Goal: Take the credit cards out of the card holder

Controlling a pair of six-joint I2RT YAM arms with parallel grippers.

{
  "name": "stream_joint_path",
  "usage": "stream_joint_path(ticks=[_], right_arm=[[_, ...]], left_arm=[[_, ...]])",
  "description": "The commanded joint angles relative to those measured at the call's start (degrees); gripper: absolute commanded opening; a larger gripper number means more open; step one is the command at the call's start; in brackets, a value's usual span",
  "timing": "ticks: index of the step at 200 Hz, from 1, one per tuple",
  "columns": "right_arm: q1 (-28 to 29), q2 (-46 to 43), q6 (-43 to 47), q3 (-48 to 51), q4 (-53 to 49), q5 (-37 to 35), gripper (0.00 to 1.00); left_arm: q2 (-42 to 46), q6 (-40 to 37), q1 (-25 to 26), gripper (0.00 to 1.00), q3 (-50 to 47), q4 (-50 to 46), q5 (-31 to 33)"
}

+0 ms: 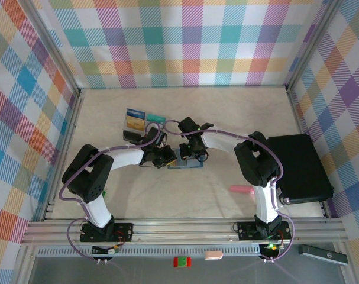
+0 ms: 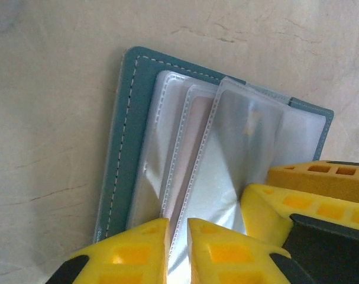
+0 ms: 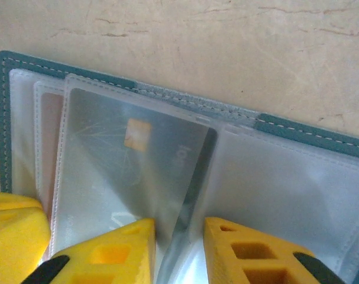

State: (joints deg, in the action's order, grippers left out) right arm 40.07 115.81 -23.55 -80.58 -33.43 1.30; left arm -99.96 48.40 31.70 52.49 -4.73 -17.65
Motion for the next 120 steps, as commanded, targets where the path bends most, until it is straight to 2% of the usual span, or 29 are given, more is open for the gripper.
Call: stream_joint_path(ticks=[1, 73, 120], right_arm=[[-0.4, 0.1, -0.1, 1.8, -1.7, -0.9, 0.27], [-0.4, -2.4, -1.0, 4.1, 0.7, -1.6, 0.25], [-0.7, -3.9, -1.1, 4.8, 1.2, -1.4, 0.28]], left_arm=[[-1.2, -0.7, 0.6, 0.18, 1.6, -2.4, 1.7], [-2.2, -1.9, 0.6, 0.21, 2.2, -4.0, 1.5], [-3.0, -2.4, 0.6, 0.22, 2.4, -4.8, 1.4]])
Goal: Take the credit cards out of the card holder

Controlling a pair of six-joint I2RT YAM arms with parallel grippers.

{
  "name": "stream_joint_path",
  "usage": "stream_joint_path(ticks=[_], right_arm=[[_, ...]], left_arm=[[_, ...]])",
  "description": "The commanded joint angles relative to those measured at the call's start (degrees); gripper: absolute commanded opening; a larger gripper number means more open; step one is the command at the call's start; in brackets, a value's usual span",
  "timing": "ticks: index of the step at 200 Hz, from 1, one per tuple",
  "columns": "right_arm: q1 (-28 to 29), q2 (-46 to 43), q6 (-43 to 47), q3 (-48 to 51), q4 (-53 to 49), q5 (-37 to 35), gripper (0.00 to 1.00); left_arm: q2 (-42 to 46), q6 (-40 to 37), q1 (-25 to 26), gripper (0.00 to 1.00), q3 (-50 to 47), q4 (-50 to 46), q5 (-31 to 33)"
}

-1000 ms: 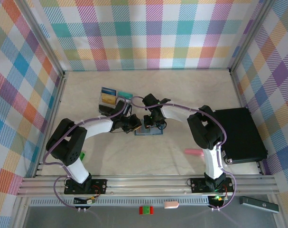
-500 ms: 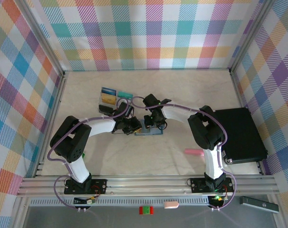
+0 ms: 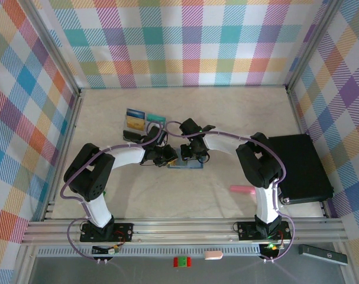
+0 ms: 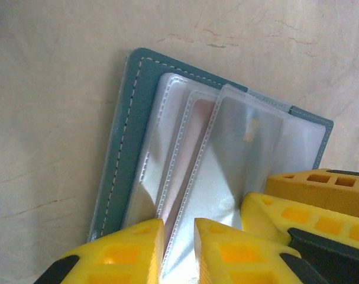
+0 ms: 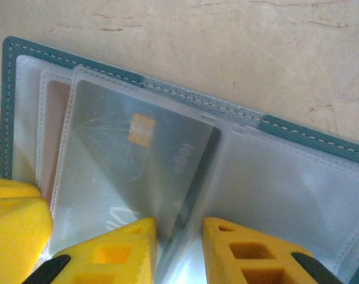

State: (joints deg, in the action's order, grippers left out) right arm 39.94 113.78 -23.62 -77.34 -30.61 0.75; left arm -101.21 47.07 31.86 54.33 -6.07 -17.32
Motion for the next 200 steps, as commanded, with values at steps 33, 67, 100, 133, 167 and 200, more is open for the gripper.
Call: stream_joint_path(ticks=[33, 67, 100, 133, 167, 200], right_arm=[[-0.7, -2.3, -1.3, 1.8, -1.8, -1.4, 0.30], [-0.7, -1.7, -1.3, 1.5, -2.6, -2.4, 0.30], [-0.7, -0.8, -1.3, 1.5, -3.0, -2.4, 0.29], [-1.2, -0.3, -1.8, 2.3, -1.8, 0.4, 0.27], [-1.8, -0.1, -2.4, 3.1, -0.5, 3.0, 0.27], [-2.2, -0.1, -2.7, 3.5, 0.0, 4.0, 0.27]], left_arm=[[-2.1, -1.1, 0.4, 0.22, 0.6, -3.6, 1.1], [-2.4, -1.3, 0.5, 0.22, 0.6, -3.9, 0.7], [-2.5, -2.1, 0.5, 0.22, 1.0, -4.4, 0.2], [-3.2, -4.6, 0.8, 0.23, 2.7, -6.5, -1.1], [-4.0, -7.2, 1.5, 0.22, 4.8, -9.4, -1.3], [-4.0, -7.7, 1.9, 0.20, 5.4, -8.7, -2.6]])
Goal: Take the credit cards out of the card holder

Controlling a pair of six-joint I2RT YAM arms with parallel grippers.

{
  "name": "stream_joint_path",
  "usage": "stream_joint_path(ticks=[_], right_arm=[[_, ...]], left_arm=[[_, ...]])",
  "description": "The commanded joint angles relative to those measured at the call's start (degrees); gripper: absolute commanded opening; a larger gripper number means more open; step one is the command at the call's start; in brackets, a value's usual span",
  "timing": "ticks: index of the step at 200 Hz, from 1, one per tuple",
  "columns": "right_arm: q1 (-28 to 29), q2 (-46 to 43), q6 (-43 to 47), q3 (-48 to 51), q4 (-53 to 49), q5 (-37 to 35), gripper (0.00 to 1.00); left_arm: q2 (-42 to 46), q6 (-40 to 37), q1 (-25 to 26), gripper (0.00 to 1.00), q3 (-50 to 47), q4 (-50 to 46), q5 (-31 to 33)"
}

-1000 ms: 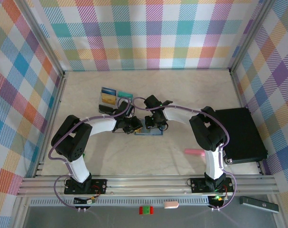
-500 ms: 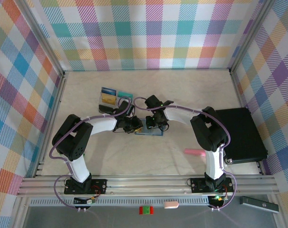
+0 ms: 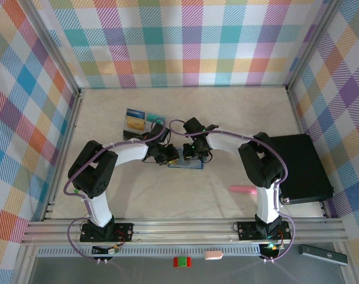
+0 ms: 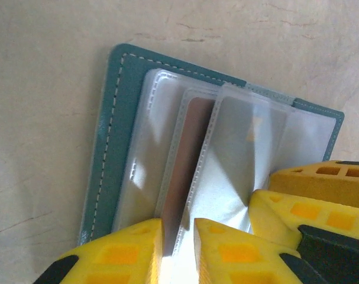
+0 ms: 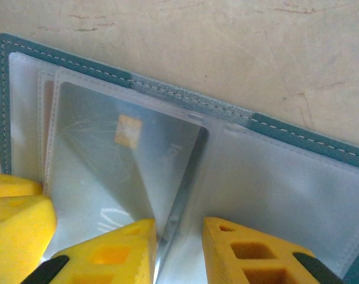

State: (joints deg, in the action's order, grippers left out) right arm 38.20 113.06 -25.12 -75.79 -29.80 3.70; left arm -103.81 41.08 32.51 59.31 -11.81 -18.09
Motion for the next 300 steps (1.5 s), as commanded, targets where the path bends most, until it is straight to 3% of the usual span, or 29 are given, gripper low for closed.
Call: stream_joint_path(ticks=[1, 99, 158, 217, 267, 300], right_arm=[[-0.4, 0.6, -1.2, 2.0, -0.8, 1.0, 0.27], [-0.9, -0.3, -1.5, 2.7, -0.1, 1.7, 0.27], [-1.2, -3.0, -2.0, 2.4, -0.1, 2.0, 0.28], [-1.3, -12.3, -2.2, 4.6, 3.9, 4.8, 0.32], [-2.6, -20.2, -3.3, 10.9, 9.7, 1.0, 0.35], [-3.9, -23.4, -4.2, 13.8, 12.3, 0.3, 0.35]], left_arm=[[-1.4, -1.8, 1.2, 0.20, 0.4, -2.9, -1.9], [1.3, 0.1, 1.2, 0.16, -0.8, 1.8, -4.5], [2.9, -0.7, 0.9, 0.00, -1.5, 0.1, -1.2], [5.6, -2.8, 0.5, 0.00, -2.5, -3.6, 2.1], [6.8, -2.6, 0.4, 0.00, -3.3, -2.2, 0.1], [5.4, -1.1, 0.5, 0.12, -3.6, 1.8, -3.3]])
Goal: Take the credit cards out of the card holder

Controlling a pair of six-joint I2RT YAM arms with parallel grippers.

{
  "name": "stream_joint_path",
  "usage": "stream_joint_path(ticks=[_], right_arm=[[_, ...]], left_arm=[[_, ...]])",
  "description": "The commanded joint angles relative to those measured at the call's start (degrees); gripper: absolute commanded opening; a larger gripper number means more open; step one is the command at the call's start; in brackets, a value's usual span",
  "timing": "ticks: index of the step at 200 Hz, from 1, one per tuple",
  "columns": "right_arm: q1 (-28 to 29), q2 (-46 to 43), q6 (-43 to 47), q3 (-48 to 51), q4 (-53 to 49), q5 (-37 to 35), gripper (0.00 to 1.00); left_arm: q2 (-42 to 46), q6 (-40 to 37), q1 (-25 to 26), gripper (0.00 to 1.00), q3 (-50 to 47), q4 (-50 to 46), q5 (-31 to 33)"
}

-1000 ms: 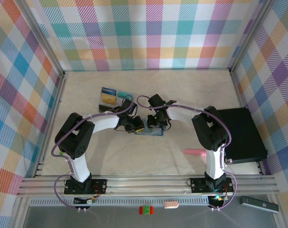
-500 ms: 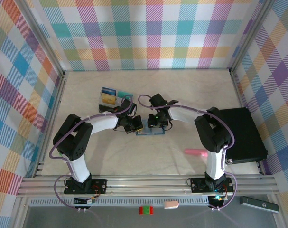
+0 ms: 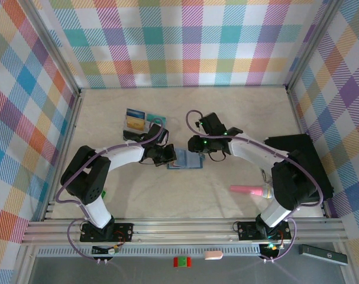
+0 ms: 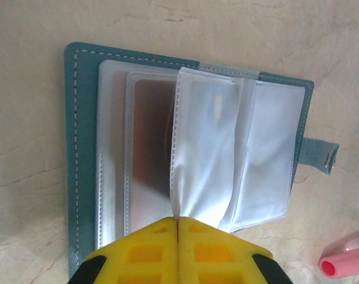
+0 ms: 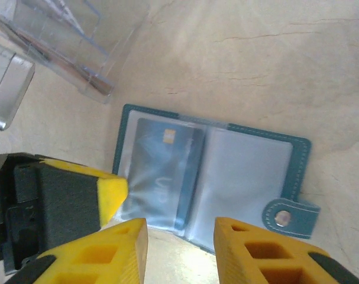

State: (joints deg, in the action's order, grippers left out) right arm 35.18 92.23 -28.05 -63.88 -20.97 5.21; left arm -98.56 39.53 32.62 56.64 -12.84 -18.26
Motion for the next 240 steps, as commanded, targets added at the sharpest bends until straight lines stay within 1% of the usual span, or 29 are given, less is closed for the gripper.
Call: stream_joint_path(ticks=[1, 49, 78, 101, 130, 162, 185, 213, 240], right_arm=[[-1.0, -2.7, -1.4, 2.1, 3.6, -1.3, 0.35], [-2.3, -7.0, -1.8, 5.4, 7.1, -2.3, 0.35], [-3.4, -9.4, -2.1, 7.4, 8.8, -3.3, 0.35], [-4.3, -11.2, -2.3, 8.9, 9.6, -3.7, 0.35], [-4.8, -11.9, -2.3, 9.7, 10.0, -3.6, 0.35], [-5.0, -12.2, -2.5, 10.1, 9.9, -3.5, 0.35], [-5.1, -12.4, -2.2, 10.2, 9.8, -3.5, 0.35], [-5.1, -12.4, -1.7, 9.9, 9.6, -2.7, 0.35], [-5.1, -10.3, -1.2, 8.6, 8.9, 1.1, 0.33]], left_arm=[[0.1, 0.5, 0.4, 0.12, -0.9, 2.9, -3.2], [-0.8, 4.1, 0.8, 0.29, -1.3, 10.4, -8.5], [-1.9, 6.7, 1.8, 0.35, -0.9, 14.4, -11.2], [-3.2, 8.8, 2.9, 0.36, 0.0, 17.2, -12.2], [-5.6, 8.8, 4.8, 0.41, 2.9, 15.1, -10.9], [-6.0, 8.7, 4.8, 0.47, 3.5, 14.0, -9.0], [-4.1, 8.5, 4.3, 0.51, 3.0, 12.9, -7.3], [-0.4, 8.4, 2.5, 0.53, 0.8, 10.8, -3.6], [2.6, 8.7, 0.7, 0.54, -1.7, 9.2, -0.6]])
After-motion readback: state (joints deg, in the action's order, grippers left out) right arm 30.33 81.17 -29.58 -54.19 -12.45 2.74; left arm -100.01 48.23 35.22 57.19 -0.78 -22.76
